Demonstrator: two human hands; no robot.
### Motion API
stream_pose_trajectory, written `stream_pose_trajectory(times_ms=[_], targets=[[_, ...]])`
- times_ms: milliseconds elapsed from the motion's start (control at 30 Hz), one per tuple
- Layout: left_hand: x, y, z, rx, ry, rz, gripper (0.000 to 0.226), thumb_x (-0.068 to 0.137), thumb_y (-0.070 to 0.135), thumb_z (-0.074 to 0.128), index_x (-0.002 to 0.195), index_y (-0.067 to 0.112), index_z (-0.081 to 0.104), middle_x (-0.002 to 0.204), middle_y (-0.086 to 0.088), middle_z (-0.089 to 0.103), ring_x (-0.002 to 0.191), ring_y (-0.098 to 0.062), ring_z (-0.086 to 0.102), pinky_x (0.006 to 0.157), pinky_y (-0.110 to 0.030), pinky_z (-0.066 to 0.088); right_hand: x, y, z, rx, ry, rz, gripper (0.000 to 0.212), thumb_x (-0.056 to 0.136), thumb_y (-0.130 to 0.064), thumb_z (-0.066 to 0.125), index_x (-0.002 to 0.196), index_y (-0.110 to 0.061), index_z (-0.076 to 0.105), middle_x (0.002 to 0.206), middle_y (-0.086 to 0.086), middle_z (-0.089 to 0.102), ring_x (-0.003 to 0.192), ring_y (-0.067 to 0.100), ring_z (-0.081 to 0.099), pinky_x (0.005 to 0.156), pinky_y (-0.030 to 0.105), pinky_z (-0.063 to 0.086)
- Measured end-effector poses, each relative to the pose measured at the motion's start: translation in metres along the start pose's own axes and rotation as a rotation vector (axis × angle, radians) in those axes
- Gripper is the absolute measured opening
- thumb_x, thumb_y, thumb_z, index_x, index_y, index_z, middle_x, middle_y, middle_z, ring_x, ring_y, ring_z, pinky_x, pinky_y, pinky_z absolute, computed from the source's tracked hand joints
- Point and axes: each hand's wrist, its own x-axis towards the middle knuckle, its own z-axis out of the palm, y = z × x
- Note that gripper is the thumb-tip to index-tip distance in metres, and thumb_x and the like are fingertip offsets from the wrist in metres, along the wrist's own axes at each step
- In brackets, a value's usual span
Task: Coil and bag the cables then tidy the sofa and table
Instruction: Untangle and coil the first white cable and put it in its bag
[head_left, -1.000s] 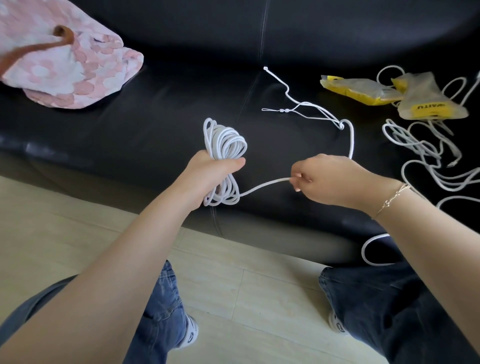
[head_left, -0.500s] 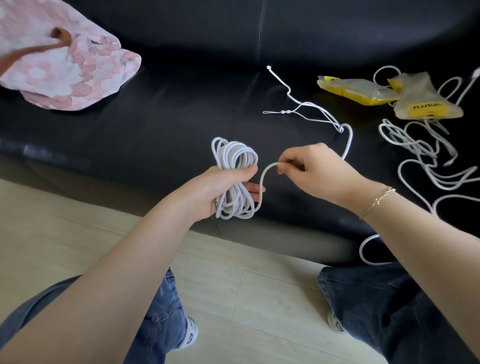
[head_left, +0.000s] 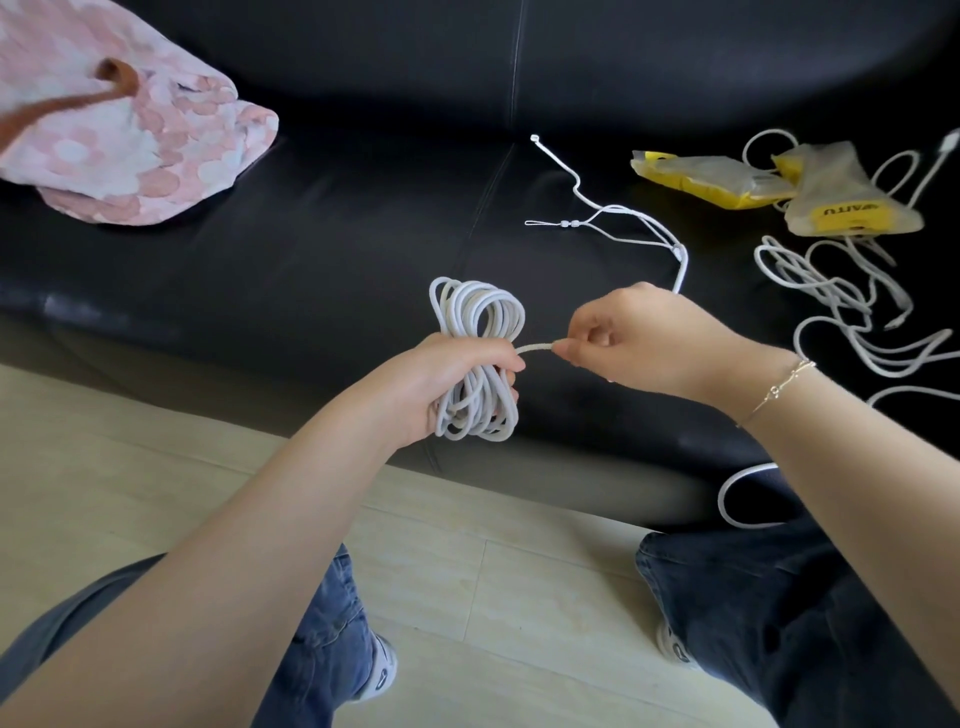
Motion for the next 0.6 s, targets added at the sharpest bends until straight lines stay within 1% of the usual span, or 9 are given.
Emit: stream_pose_trajectory(times_ms=[67,100,167,233,300,333,400,500,600], targets=[[0.000,0.000,-0.001,0.015,0.021,-0.004,0.019,0.086,0.010,0.066,0.069,0.010,0.058,0.063,-0.005,0.059,0.084,-0.025,0.064,0.073,-0.029,0.059,0.000,0.008,-0.004,-0.149,-0.043,0.021,0.034,0.094,-0.045,0.051,0.074,-0.022,0.067,0.076,-0.009,0.065,0.081,0.016,0.060,0.074,0.030,0.048],[0.000,0.001,-0.002,0.045,0.041,-0.007,0.019,0.085,0.011,0.068,0.068,0.010,0.059,0.062,-0.004,0.059,0.084,-0.025,0.066,0.073,-0.030,0.058,0.000,0.012,-0.006,-0.171,-0.054,0.025,0.032,0.094,-0.042,0.051,0.074,-0.023,0.068,0.076,-0.009,0.064,0.082,0.017,0.060,0.072,0.028,0.045],[-0.001,0.001,-0.005,0.137,0.089,-0.024,0.015,0.080,0.015,0.075,0.072,0.009,0.065,0.061,-0.004,0.064,0.079,-0.024,0.068,0.080,-0.035,0.057,-0.001,0.018,-0.010,-0.124,-0.024,-0.007,0.020,0.093,-0.031,0.055,0.078,-0.025,0.066,0.069,-0.012,0.059,0.078,0.013,0.058,0.063,0.021,0.037],[-0.001,0.000,-0.005,0.213,0.102,-0.042,0.015,0.078,0.017,0.079,0.075,0.009,0.067,0.060,-0.004,0.066,0.067,-0.019,0.067,0.075,-0.034,0.056,-0.002,0.021,-0.012,-0.079,0.073,-0.085,0.014,0.092,-0.023,0.057,0.080,-0.026,0.063,0.064,-0.014,0.054,0.068,0.004,0.053,0.058,0.020,0.033],[0.000,-0.002,-0.005,0.249,0.077,-0.056,0.020,0.078,0.019,0.079,0.067,0.011,0.064,0.058,-0.003,0.063,0.060,-0.016,0.066,0.068,-0.031,0.054,-0.003,0.020,-0.012,-0.077,0.204,-0.176,0.011,0.092,-0.021,0.059,0.084,-0.025,0.065,0.069,-0.014,0.056,0.065,0.000,0.049,0.058,0.022,0.036],[0.001,-0.003,-0.005,0.257,0.058,-0.062,0.024,0.078,0.020,0.078,0.062,0.012,0.062,0.058,-0.004,0.062,0.058,-0.016,0.064,0.066,-0.030,0.052,-0.003,0.020,-0.012,-0.074,0.261,-0.212,0.009,0.092,-0.021,0.060,0.086,-0.024,0.066,0.074,-0.013,0.059,0.065,0.002,0.047,0.060,0.025,0.038],[0.002,-0.004,-0.003,0.253,0.037,-0.064,0.028,0.080,0.020,0.074,0.058,0.012,0.059,0.059,-0.004,0.060,0.056,-0.018,0.060,0.066,-0.029,0.049,-0.003,0.019,-0.011,-0.055,0.329,-0.248,0.009,0.093,-0.021,0.060,0.088,-0.022,0.067,0.081,-0.011,0.062,0.068,0.005,0.047,0.063,0.028,0.042],[0.002,-0.002,-0.005,0.212,0.067,-0.053,0.025,0.080,0.018,0.070,0.059,0.011,0.058,0.059,-0.005,0.058,0.056,-0.018,0.058,0.070,-0.032,0.048,-0.003,0.019,-0.012,-0.047,0.335,-0.257,0.009,0.092,-0.021,0.061,0.087,-0.021,0.068,0.081,-0.009,0.064,0.070,0.008,0.051,0.063,0.028,0.042],[0.003,-0.001,-0.006,0.046,0.168,-0.009,0.015,0.081,0.015,0.070,0.071,0.009,0.061,0.062,-0.004,0.059,0.052,-0.014,0.061,0.070,-0.031,0.052,-0.004,0.018,-0.012,-0.051,0.255,-0.186,0.010,0.092,-0.026,0.061,0.087,-0.024,0.070,0.080,-0.008,0.066,0.074,0.010,0.057,0.062,0.023,0.044]])
